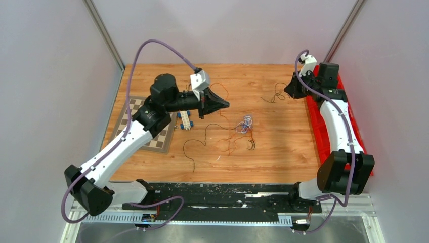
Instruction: Untangle the cables
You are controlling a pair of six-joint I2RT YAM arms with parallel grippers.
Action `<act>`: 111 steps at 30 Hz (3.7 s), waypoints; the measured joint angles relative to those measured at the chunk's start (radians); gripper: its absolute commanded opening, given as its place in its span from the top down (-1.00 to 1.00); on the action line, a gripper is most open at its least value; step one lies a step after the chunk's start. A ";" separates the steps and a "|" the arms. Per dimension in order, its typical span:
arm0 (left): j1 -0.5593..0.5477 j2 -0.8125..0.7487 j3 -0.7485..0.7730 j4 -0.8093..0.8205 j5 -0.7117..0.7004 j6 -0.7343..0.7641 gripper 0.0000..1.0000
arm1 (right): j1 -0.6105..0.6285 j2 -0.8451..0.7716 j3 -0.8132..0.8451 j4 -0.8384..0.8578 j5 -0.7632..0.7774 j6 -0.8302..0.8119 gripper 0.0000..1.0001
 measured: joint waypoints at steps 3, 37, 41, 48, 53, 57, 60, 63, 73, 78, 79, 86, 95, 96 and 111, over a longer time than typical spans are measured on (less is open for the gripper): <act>0.053 -0.045 0.001 -0.009 0.004 -0.018 1.00 | -0.023 0.004 -0.014 0.000 0.051 -0.053 1.00; 0.128 0.084 0.042 -0.150 0.015 -0.043 1.00 | -0.522 0.470 0.663 -0.414 0.051 -0.394 1.00; 0.128 0.105 0.042 -0.162 0.017 -0.039 1.00 | -0.482 0.569 0.782 -0.337 0.057 -0.332 0.99; 0.128 0.156 0.053 -0.172 0.027 -0.040 1.00 | -0.389 0.716 0.909 -0.123 0.091 -0.243 0.96; 0.135 0.193 0.054 -0.168 0.038 -0.058 1.00 | -0.340 0.801 0.940 0.001 0.149 -0.243 0.96; 0.143 0.232 0.068 -0.167 0.050 -0.077 1.00 | -0.319 0.884 0.970 0.071 0.193 -0.257 0.04; 0.148 0.257 0.088 -0.167 0.055 -0.088 1.00 | -0.316 0.933 0.978 0.098 0.224 -0.275 -0.39; 0.150 0.271 0.112 -0.167 0.069 -0.102 1.00 | -0.316 0.954 0.967 0.098 0.240 -0.296 -0.55; 0.141 0.273 0.224 -0.186 0.130 -0.156 1.00 | -0.298 0.644 0.681 -0.085 -0.043 -0.291 -0.91; 0.121 0.273 0.327 -0.194 0.146 -0.217 1.00 | -0.183 0.281 0.468 -0.146 -0.325 -0.204 -0.91; 0.120 0.274 0.346 -0.192 0.150 -0.232 1.00 | -0.134 0.209 0.430 -0.150 -0.367 -0.190 -0.90; 0.113 0.274 0.408 -0.097 0.186 -0.406 1.00 | 0.309 -0.103 0.187 -0.073 -0.464 -0.115 -0.88; 0.090 0.275 0.418 -0.015 0.203 -0.520 1.00 | 0.533 -0.109 0.016 0.056 -0.301 -0.107 -0.38; 0.089 0.275 0.418 -0.011 0.205 -0.527 1.00 | 0.533 -0.105 0.004 0.073 -0.283 -0.105 -0.20; 0.163 0.256 0.442 -0.050 0.129 -0.476 1.00 | 0.521 -0.085 -0.037 0.203 -0.244 0.016 1.00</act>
